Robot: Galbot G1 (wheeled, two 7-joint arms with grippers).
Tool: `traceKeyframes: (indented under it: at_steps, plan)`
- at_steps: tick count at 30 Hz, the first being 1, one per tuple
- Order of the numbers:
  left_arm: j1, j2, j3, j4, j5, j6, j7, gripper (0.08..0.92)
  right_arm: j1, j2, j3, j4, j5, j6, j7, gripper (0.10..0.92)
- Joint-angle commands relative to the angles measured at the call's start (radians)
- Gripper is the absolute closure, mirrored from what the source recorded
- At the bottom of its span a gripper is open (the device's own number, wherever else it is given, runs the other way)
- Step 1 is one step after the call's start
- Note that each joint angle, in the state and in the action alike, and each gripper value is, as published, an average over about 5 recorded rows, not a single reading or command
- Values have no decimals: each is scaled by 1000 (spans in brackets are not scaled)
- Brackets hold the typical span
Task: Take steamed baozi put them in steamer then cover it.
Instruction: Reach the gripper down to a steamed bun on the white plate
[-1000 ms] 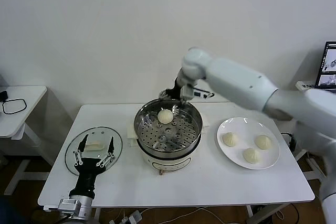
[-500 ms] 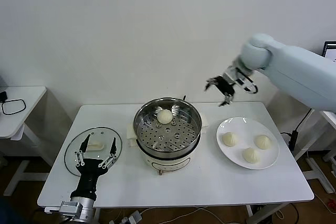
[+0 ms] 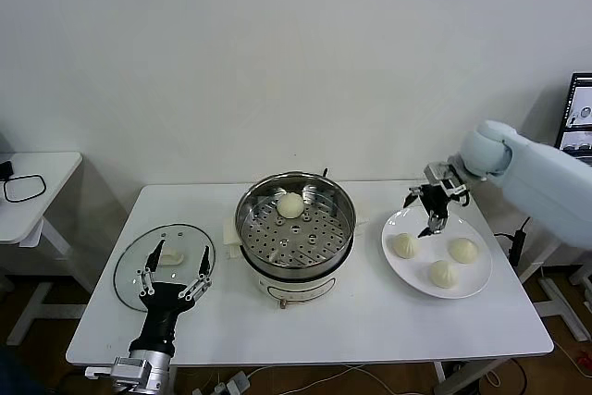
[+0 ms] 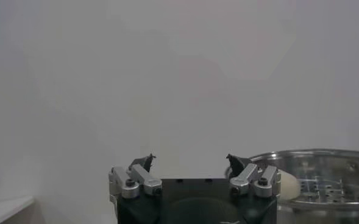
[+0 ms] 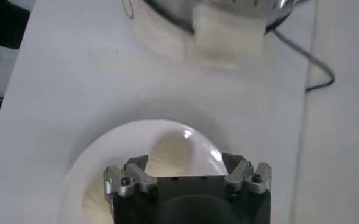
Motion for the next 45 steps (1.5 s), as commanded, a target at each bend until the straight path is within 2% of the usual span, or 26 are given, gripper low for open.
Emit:
traceKeyframes:
  at_steps: [1, 17, 38, 41, 45]
  plan:
    - [-1, 0, 1, 9, 5, -1, 0, 177, -160, 70, 145, -137, -109, -33, 4, 203]
    - [-11, 0, 6, 24, 7, -2, -1, 177, -208, 166, 226, -253, -193, -18, 47, 203]
    - [-18, -3, 3, 33, 6, -4, -2, 177, -223, 205, 262, -292, -228, -4, 56, 205]
    - [-19, -3, 3, 34, 5, -5, -2, 177, -223, 204, 264, -293, -228, -4, 55, 248]
    - [-20, -4, 6, 31, 5, -5, -1, 177, -227, 202, 266, -291, -231, -1, 51, 348]
